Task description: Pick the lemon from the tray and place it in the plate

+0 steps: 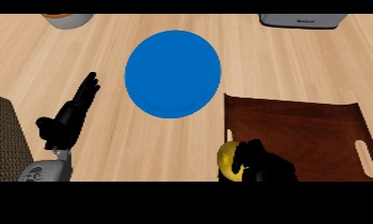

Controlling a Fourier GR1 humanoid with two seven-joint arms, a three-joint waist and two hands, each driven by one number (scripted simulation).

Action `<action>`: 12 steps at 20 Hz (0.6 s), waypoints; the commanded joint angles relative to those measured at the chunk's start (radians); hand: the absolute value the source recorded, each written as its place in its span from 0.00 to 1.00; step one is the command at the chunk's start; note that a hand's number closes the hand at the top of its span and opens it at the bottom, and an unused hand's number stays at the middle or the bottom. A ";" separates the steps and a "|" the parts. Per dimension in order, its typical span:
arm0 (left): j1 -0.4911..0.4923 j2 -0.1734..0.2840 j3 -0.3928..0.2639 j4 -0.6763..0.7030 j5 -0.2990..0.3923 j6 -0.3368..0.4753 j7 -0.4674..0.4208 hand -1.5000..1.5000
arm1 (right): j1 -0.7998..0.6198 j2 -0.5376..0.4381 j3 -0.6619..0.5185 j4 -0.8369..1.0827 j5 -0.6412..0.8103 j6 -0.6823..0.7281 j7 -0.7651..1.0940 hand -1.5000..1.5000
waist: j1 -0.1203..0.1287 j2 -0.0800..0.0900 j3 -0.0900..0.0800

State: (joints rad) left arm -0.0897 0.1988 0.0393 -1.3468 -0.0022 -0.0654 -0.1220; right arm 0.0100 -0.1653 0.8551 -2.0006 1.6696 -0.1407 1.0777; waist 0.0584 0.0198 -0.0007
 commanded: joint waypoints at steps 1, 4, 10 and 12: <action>-0.015 0.008 0.001 0.004 0.001 -0.009 0.009 0.50 | -0.180 0.157 -0.129 0.088 -0.137 -0.007 0.110 1.00 | 0.019 0.007 0.001; -0.035 0.028 0.007 -0.003 0.014 -0.036 0.021 0.50 | -0.327 0.161 -0.173 0.207 -0.225 -0.010 0.156 1.00 | 0.035 0.004 0.000; -0.059 -0.019 -0.028 0.037 -0.015 -0.007 0.028 0.50 | -0.577 0.164 -0.283 0.498 -0.356 -0.116 0.183 1.00 | 0.042 0.006 0.001; -0.074 0.000 -0.009 0.037 -0.003 -0.018 0.018 0.50 | -0.592 0.164 -0.357 0.487 -0.352 -0.244 0.188 1.00 | 0.042 0.008 0.002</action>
State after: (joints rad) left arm -0.1437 0.1905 0.0242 -1.3166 -0.0104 -0.0754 -0.1070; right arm -0.4744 -0.0162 0.5811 -1.6023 1.3612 -0.2169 1.1112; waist 0.0955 0.0269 0.0001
